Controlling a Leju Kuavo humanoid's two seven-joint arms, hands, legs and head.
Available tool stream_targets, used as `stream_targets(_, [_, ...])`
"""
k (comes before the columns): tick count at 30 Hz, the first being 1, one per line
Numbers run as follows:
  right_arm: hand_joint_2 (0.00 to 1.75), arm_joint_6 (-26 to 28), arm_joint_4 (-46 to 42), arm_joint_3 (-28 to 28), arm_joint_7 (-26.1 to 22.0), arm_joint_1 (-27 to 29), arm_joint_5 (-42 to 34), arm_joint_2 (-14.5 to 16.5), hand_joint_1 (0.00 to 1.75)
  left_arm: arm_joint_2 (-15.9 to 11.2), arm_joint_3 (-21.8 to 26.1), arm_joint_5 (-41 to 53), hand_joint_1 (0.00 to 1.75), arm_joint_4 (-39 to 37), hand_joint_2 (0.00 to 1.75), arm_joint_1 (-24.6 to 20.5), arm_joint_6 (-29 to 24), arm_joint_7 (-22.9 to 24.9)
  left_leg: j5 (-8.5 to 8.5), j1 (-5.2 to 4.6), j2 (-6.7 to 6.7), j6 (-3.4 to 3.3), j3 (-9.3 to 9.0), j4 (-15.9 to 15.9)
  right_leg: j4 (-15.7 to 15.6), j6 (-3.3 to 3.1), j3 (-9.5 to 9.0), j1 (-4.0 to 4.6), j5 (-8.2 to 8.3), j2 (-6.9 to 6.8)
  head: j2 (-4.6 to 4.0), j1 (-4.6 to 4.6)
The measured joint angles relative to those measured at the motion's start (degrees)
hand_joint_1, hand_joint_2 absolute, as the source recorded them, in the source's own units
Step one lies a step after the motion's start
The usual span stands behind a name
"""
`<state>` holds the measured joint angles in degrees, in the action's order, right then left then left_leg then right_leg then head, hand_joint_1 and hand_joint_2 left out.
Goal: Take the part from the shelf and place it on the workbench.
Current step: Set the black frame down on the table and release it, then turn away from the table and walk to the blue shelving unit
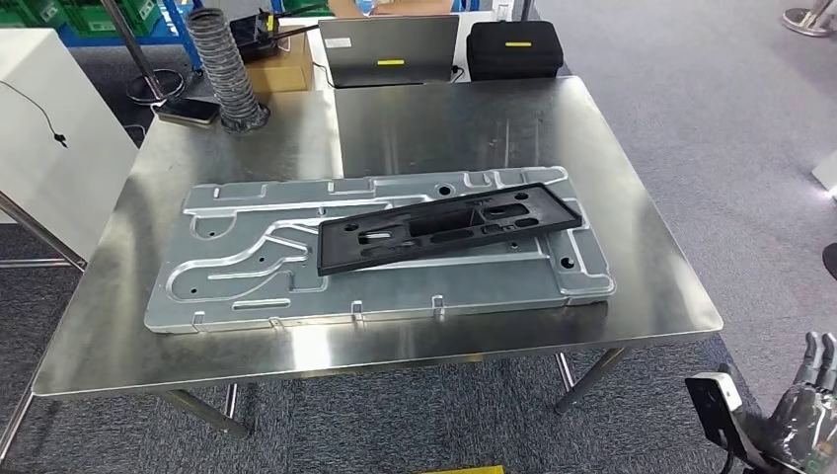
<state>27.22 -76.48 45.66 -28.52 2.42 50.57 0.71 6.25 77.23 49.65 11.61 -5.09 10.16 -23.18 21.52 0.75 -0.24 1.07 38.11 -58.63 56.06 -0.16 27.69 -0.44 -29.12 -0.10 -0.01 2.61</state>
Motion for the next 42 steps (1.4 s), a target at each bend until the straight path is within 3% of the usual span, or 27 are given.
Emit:
stream_targets(1, [0.0,-0.7,1.7,0.4,-0.6,-0.1,-0.1,0.3,0.0,0.1,0.0,0.2,0.0,0.0,0.0,0.1,-0.1,0.4,2.23,-0.02,-0.01,0.24,0.63,-1.8,-0.1,-0.4,0.65,-0.12,0.69,-0.08,0.01,0.01])
stream_targets(3, [0.0,-1.8,5.2,1.6,-1.6,-0.2,-0.2,0.8,0.0,0.3,-0.1,0.7,0.0,0.0,0.0,0.1,-0.3,1.0,8.44,0.02,0.01,0.46,2.15,-8.3,-0.1,-0.91,2.07,0.03,1.86,-0.2,0.01,0.0])
stream_targets(4, [0.0,-2.1,7.0,2.3,-2.1,-0.1,0.2,1.0,0.0,0.4,-0.3,0.9,0.0,0.0,0.0,0.1,-0.3,1.2,10.59,0.02,0.02,0.5,2.64,-12.0,0.0,-1.0,2.85,0.17,2.4,-0.26,0.01,0.01])
stream_targets(5, [0.0,-2.3,8.8,3.1,-2.4,-0.1,0.9,1.2,0.0,0.5,-0.4,1.2,0.0,0.0,0.0,0.1,-0.4,1.5,11.4,0.01,0.02,0.49,2.63,-14.7,0.1,-1.06,3.69,0.32,2.93,-0.3,0.01,0.0])
stream_targets(7, [0.0,-2.5,12.7,5.2,-3.3,-0.2,2.6,1.3,0.0,0.6,-0.7,1.6,0.0,0.0,0.0,0.1,-0.4,2.0,9.55,-0.06,0.02,0.21,0.13,-15.0,0.6,-1.06,5.47,0.59,3.84,-0.38,0.01,0.0])
stream_targets(9, [0.0,-2.3,16.8,7.9,-4.1,-0.3,4.1,1.4,0.0,0.7,-0.9,1.9,0.0,0.0,0.0,0.1,-0.4,2.3,7.53,-0.31,-0.02,-0.49,-5.73,-8.1,1.2,-0.88,7.01,0.87,4.57,-0.41,0.0,0.0])
stream_targets(11, [0.0,-1.4,22.8,11.0,-4.0,-0.9,6.7,1.1,0.0,0.8,-1.0,2.1,0.0,0.0,0.0,0.0,-0.4,2.3,8.33,-0.59,-0.08,-1.09,-11.02,-0.3,1.6,-0.46,7.9,1.02,5.44,-0.48,0.0,0.0])
stream_targets(12, [0.0,-0.6,26.2,12.7,-3.5,-1.2,8.3,0.8,0.0,0.9,-1.0,2.1,0.0,0.0,0.0,0.0,-0.5,2.2,8.91,-0.73,-0.1,-1.28,-12.27,1.9,1.6,-0.15,8.13,0.98,5.91,-0.54,0.0,0.01])
stream_targets(14, [0.0,0.9,32.0,15.3,-2.2,-1.5,11.1,0.4,0.0,1.2,-1.0,2.1,0.0,0.0,0.0,0.2,-0.6,2.0,8.36,-0.71,0.02,-1.69,-12.12,3.0,1.5,0.47,8.39,0.79,6.52,-0.46,0.0,0.01])
stream_targets(15, [0.0,1.5,34.5,16.2,-1.7,-1.6,11.8,0.2,0.0,1.3,-1.0,2.1,0.0,0.0,0.0,0.4,-0.6,2.0,7.8,-0.62,0.19,-1.99,-11.86,3.3,1.9,0.83,8.69,0.68,5.86,-0.32,0.01,0.01])
stream_targets(17, [0.0,2.2,39.2,17.7,-0.5,-2.1,12.8,-0.6,0.0,1.5,-1.0,2.1,0.0,-0.1,0.0,0.5,-0.8,1.9,6.68,-0.42,0.64,-2.66,-11.09,3.7,5.8,1.54,10.13,0.32,1.74,-0.05,0.01,-0.01])
stream_targets(19, [0.0,2.5,43.7,18.9,1.4,-2.7,14.1,-1.3,0.0,1.5,-1.0,2.1,0.0,-0.1,0.0,0.4,-0.9,1.9,5.79,-0.41,0.86,-2.91,-9.8,3.4,13.0,2.23,12.04,-0.16,-3.05,0.0,0.0,-0.01])
stream_targets(20, [0.0,2.7,45.4,19.2,2.8,-2.8,14.9,-1.5,0.0,1.5,-1.0,2.1,0.0,-0.1,0.0,0.4,-0.9,1.9,5.39,-0.38,0.91,-2.83,-9.07,3.2,15.9,2.52,12.45,-0.43,-4.03,0.0,0.0,-0.01])
stream_targets(21, [0.0,3.0,47.1,19.3,4.4,-3.0,15.8,-1.6,0.0,1.5,-1.0,2.2,0.0,-0.1,0.0,0.4,-0.9,1.9,5.05,-0.31,0.94,-2.67,-8.29,2.9,17.0,2.79,12.03,-0.71,-3.71,-0.01,0.0,-0.01])
stream_targets(22, [0.0,3.2,48.5,19.4,6.2,-3.1,16.6,-1.7,0.0,1.5,-1.0,2.3,0.0,-0.1,0.0,0.4,-0.9,1.9,4.76,-0.18,0.95,-2.47,-7.49,2.5,16.0,3.03,10.65,-0.98,-2.41,-0.01,0.01,-0.01])
stream_targets(24, [0.0,3.3,51.4,19.5,10.2,-3.6,18.0,-1.7,0.0,1.6,-1.0,2.5,0.0,-0.1,0.0,0.4,-0.9,1.7,4.4,0.07,0.95,-1.96,-6.01,1.5,9.1,3.43,5.6,-1.39,0.07,0.03,0.01,-0.01])
stream_targets(26, [0.0,1.9,54.2,19.6,15.0,-4.3,19.3,-1.6,0.0,1.5,-1.1,3.0,0.0,-0.1,0.0,0.3,-0.9,1.4,4.03,0.14,0.94,-1.23,-4.99,0.8,2.8,3.13,1.82,-1.2,0.16,0.26,0.0,0.0])
stream_targets(29, [0.0,-2.0,57.9,19.7,21.4,-4.7,21.1,-1.0,0.0,1.3,-1.6,3.8,0.0,-0.1,0.0,0.3,-0.9,1.3,3.25,0.2,0.85,0.14,-4.42,0.6,1.3,1.78,1.79,-0.78,0.13,0.34,0.01,-0.01])
stream_targets(30, [0.0,-3.3,58.8,19.7,22.7,-4.8,21.6,-0.7,0.0,1.2,-1.8,4.0,0.0,-0.1,0.0,0.4,-1.0,1.4,3.82,0.28,0.8,0.49,-4.14,0.2,1.2,1.22,2.1,-0.79,0.49,0.26,0.01,0.0])
stream_targets(32, [0.0,-5.4,60.2,19.7,25.0,-5.0,22.2,0.0,0.0,0.9,-2.1,4.3,0.0,0.0,0.0,0.6,-1.0,1.7,7.72,0.41,0.71,0.86,-2.92,-3.5,1.1,0.05,2.98,-0.83,1.44,0.07,0.01,0.01])
stream_targets(34, [0.0,-7.1,61.3,19.7,27.1,-5.2,22.4,0.8,0.0,0.8,-2.3,4.6,0.0,0.0,0.0,0.6,-1.1,1.9,12.97,0.41,0.69,0.93,-1.27,-10.6,1.1,-0.54,4.07,-0.43,2.35,-0.03,0.01,0.02])
stream_targets(35, [0.0,-7.8,61.7,19.7,27.9,-5.2,22.4,1.1,0.0,0.7,-2.4,4.8,0.0,0.0,0.0,0.6,-1.1,2.0,14.35,0.41,0.69,0.93,-0.87,-13.6,1.2,-0.67,4.67,-0.21,2.83,-0.07,0.01,0.02])
stream_targets(36, [0.0,-8.4,62.2,19.7,28.6,-5.3,22.4,1.4,0.0,0.6,-2.4,4.9,0.0,0.0,0.0,0.6,-1.1,2.1,14.41,0.4,0.69,0.85,-1.18,-15.1,1.3,-0.74,5.32,0.0,3.31,-0.1,0.01,0.02])
stream_targets(37, [0.0,-9.0,62.4,19.7,29.2,-5.3,22.4,1.7,0.0,0.5,-2.4,4.9,0.0,0.0,0.0,0.6,-1.1,2.1,13.31,0.36,0.69,0.67,-2.35,-14.8,1.4,-0.76,5.99,0.17,3.79,-0.11,0.01,0.02])
stream_targets(39, [0.0,-9.8,62.9,19.7,29.9,-5.5,22.4,2.2,0.0,0.3,-2.4,5.0,0.0,0.0,0.0,0.4,-1.1,2.1,10.23,0.12,0.65,-0.07,-7.29,-8.6,1.6,-0.66,7.2,0.4,4.76,-0.08,0.01,0.02])
stream_targets(41, [0.0,-10.5,63.2,19.7,30.2,-5.5,22.8,2.7,0.0,0.1,-2.5,5.0,0.0,0.0,0.0,0.2,-1.1,2.0,9.51,-0.32,0.62,-0.79,-12.73,-0.4,1.7,-0.29,7.96,0.59,5.76,-0.09,0.01,0.02])
stream_targets(42, [0.0,-10.8,63.4,19.7,30.2,-5.6,23.1,2.9,0.0,0.1,-2.5,4.9,0.0,0.0,0.0,0.0,-1.1,1.8,9.7,-0.53,0.61,-0.98,-14.1,2.1,1.7,0.0,8.14,0.58,6.33,-0.13,0.01,0.01])
